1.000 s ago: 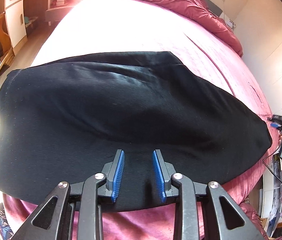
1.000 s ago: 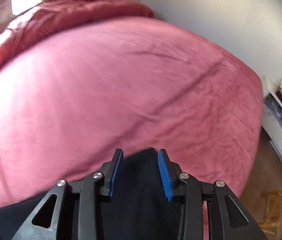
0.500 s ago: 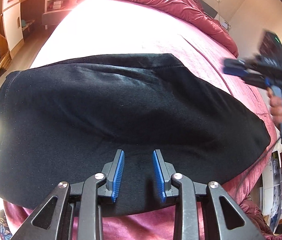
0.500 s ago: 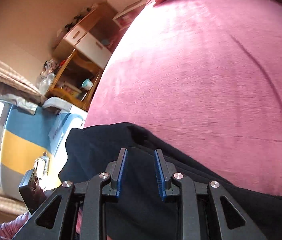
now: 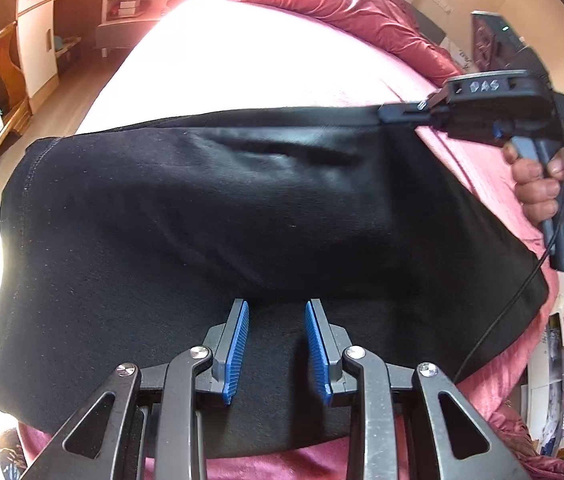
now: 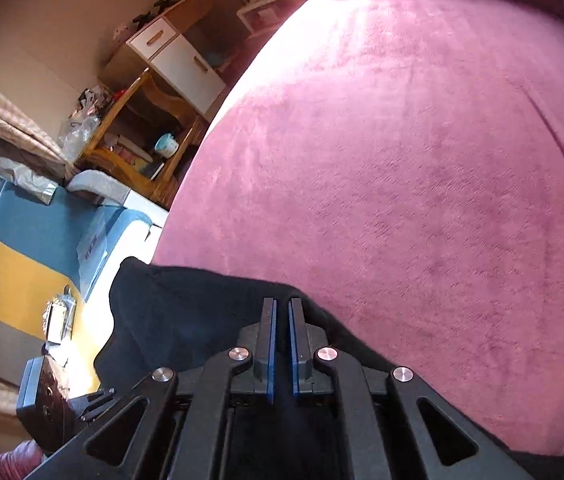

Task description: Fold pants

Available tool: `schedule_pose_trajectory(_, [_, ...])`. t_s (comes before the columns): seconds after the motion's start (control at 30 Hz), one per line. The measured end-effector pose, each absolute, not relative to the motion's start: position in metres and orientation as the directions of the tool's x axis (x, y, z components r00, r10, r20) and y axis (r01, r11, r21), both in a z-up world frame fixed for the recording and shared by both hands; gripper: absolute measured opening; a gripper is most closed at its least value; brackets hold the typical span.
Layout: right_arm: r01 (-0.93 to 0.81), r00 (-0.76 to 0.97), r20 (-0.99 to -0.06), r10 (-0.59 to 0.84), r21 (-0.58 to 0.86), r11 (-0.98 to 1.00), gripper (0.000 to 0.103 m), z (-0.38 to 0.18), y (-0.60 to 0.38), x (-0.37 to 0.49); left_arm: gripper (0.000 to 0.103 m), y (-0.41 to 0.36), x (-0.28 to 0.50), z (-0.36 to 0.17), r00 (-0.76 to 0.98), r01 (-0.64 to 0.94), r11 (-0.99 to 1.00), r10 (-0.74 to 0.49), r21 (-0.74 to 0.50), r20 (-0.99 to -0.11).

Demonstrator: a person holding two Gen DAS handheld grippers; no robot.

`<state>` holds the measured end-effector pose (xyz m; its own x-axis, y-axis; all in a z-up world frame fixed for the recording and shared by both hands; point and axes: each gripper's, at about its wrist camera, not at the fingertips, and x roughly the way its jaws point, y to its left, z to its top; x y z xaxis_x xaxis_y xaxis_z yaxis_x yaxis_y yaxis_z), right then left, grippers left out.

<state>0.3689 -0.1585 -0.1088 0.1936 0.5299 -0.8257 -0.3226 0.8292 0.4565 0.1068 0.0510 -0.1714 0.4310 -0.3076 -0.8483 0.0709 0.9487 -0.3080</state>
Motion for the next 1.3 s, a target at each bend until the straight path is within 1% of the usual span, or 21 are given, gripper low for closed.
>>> schedule_pose_trajectory(0.17, [-0.282,0.165,-0.892,0.421,0.366,0.887,0.004,-0.149,-0.150,0.383,0.030,0.052,0.114,-0.180,0.401,0.049,0.946,-0.312,-0.319,-0.862])
schedule_pose_trajectory(0.23, [-0.259,0.178,-0.883,0.434,0.384,0.886,0.005,-0.153,-0.150,0.384,0.030,0.052,0.114,-0.176,0.398,0.051,0.947,-0.309,-0.316,-0.863])
schedule_pose_trajectory(0.33, [-0.237,0.183,-0.860,0.476,0.431,0.870,0.008,-0.142,-0.160,0.384,0.030,0.051,0.118,-0.165,0.418,0.064,0.939,-0.332,-0.338,-0.845])
schedule_pose_trajectory(0.37, [-0.229,0.190,-0.850,0.492,0.449,0.864,0.014,-0.136,-0.165,0.383,0.030,0.053,0.119,-0.161,0.431,0.065,0.941,-0.327,-0.333,-0.841])
schedule_pose_trajectory(0.4, [-0.213,0.202,-0.847,0.493,0.453,0.866,0.024,-0.130,-0.172,0.381,0.030,0.056,0.120,-0.158,0.443,0.061,0.943,-0.319,-0.327,-0.838])
schedule_pose_trajectory(0.43, [-0.206,0.223,-0.843,0.490,0.450,0.869,0.028,-0.123,-0.177,0.378,0.030,0.059,0.121,-0.155,0.452,0.059,0.942,-0.321,-0.332,-0.832])
schedule_pose_trajectory(0.57, [-0.208,0.284,-0.810,0.513,0.470,0.858,0.028,-0.096,-0.194,0.353,0.031,0.070,0.129,-0.144,0.479,0.048,0.940,-0.319,-0.339,-0.818])
schedule_pose_trajectory(0.7, [-0.230,0.291,-0.797,0.529,0.478,0.848,0.028,-0.085,-0.199,0.312,0.031,0.065,0.146,-0.138,0.490,0.071,0.942,-0.321,-0.330,-0.811])
schedule_pose_trajectory(0.87, [-0.168,0.274,-0.846,0.457,0.426,0.889,0.028,-0.117,-0.187,0.295,0.031,0.060,0.176,-0.148,0.470,0.051,0.957,-0.274,-0.284,-0.839])
schedule_pose_trajectory(0.93, [-0.131,0.286,-0.873,0.396,0.373,0.918,0.028,-0.131,-0.185,0.301,0.031,0.065,0.184,-0.156,0.454,0.024,0.965,-0.244,-0.262,-0.857])
schedule_pose_trajectory(1.0, [-0.089,0.294,-0.885,0.361,0.351,0.932,0.021,-0.145,-0.183,0.311,0.031,0.069,0.189,-0.167,0.429,0.010,0.964,-0.244,-0.266,-0.870])
schedule_pose_trajectory(1.07, [-0.063,0.299,-0.887,0.352,0.350,0.935,0.020,-0.150,-0.184,0.319,0.031,0.070,0.190,-0.170,0.433,0.016,0.963,-0.248,-0.268,-0.867])
schedule_pose_trajectory(1.17, [-0.079,0.308,-0.890,0.337,0.329,0.941,0.020,-0.145,-0.179,0.319,0.032,0.080,0.180,-0.159,0.446,0.008,0.960,-0.254,-0.280,-0.858])
schedule_pose_trajectory(1.23, [-0.083,0.314,-0.886,0.340,0.331,0.940,0.023,-0.138,-0.179,0.313,0.037,0.096,0.170,-0.150,0.461,-0.019,0.948,-0.273,-0.317,-0.844])
schedule_pose_trajectory(1.27, [-0.079,0.321,-0.886,0.333,0.325,0.942,0.024,-0.134,-0.180,0.309,0.037,0.106,0.162,-0.145,0.467,-0.041,0.941,-0.279,-0.335,-0.839])
schedule_pose_trajectory(1.3, [-0.079,0.331,-0.885,0.326,0.319,0.945,0.027,-0.129,-0.178,0.305,0.038,0.113,0.156,-0.142,0.474,-0.063,0.934,-0.282,-0.352,-0.834])
